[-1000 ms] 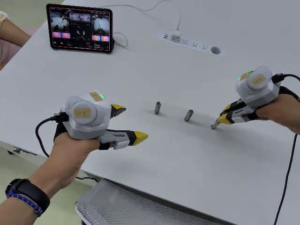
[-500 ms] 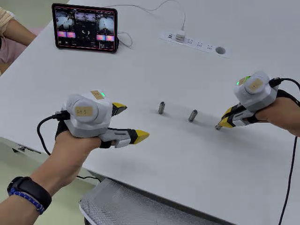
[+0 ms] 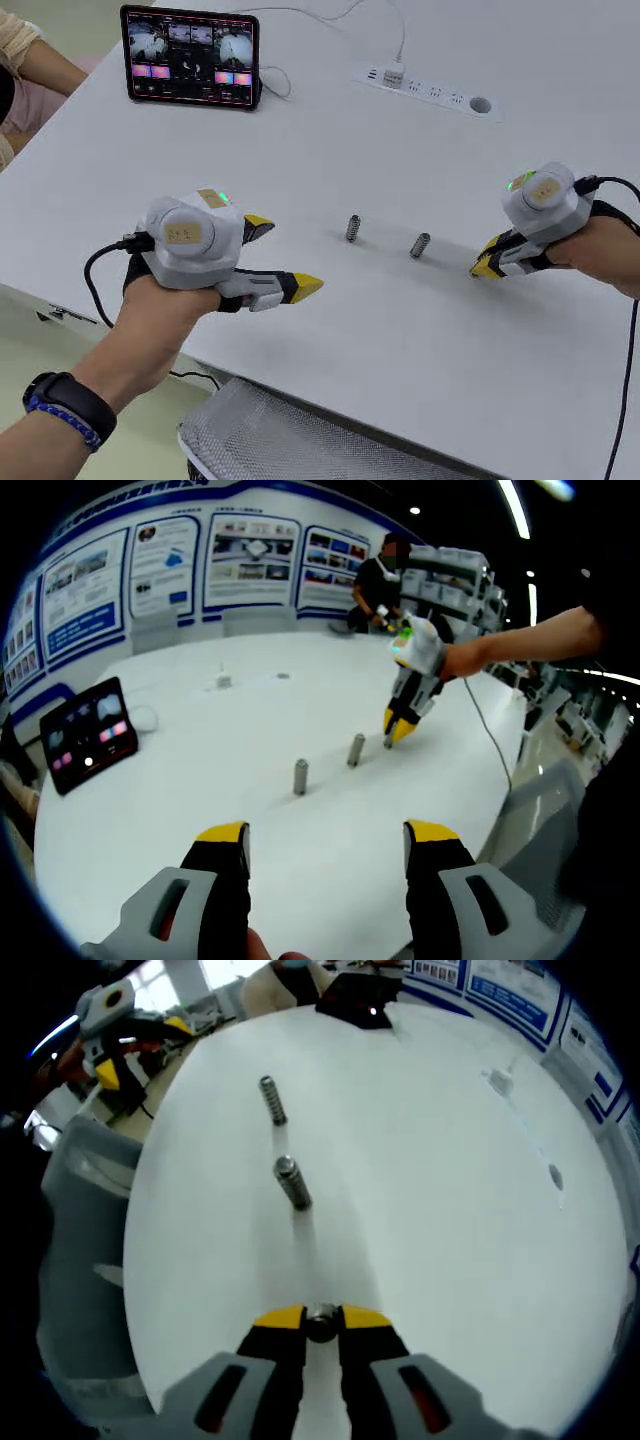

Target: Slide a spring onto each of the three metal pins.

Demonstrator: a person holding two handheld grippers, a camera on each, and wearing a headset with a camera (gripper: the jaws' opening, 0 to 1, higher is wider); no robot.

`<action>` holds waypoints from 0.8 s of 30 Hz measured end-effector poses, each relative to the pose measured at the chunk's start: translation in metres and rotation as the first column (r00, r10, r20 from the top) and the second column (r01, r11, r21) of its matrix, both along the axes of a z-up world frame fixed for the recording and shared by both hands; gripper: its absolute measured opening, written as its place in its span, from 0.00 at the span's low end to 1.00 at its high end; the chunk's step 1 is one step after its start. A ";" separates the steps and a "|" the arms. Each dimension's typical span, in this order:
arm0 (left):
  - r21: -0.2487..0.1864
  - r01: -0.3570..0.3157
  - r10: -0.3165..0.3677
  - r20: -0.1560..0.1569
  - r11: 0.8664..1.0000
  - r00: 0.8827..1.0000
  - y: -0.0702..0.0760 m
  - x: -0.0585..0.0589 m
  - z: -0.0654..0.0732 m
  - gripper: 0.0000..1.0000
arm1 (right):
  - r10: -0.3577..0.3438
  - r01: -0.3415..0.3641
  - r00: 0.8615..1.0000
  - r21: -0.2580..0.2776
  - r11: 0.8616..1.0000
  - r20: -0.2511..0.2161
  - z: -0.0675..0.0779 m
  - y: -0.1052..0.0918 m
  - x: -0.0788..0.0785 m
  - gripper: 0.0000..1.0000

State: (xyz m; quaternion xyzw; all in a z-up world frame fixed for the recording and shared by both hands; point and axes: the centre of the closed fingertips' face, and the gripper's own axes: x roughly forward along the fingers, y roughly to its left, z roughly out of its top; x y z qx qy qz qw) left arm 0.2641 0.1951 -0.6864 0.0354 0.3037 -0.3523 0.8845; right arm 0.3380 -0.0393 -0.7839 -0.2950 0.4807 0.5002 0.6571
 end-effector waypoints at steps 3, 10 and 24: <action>-0.014 -0.007 0.007 -0.010 1.000 1.000 0.000 0.001 0.001 0.67 | 0.006 -0.006 1.000 -0.002 1.000 -0.004 0.000 0.001 -0.003 0.18; -0.033 -0.021 0.020 -0.005 0.999 1.000 -0.001 0.007 0.010 0.70 | -0.024 0.024 1.000 0.025 0.999 -0.011 0.007 0.002 -0.007 0.30; -0.060 -0.026 0.027 0.013 0.998 1.000 -0.001 0.011 0.025 0.74 | -0.193 0.192 0.981 0.132 0.972 -0.004 0.026 -0.009 -0.011 0.53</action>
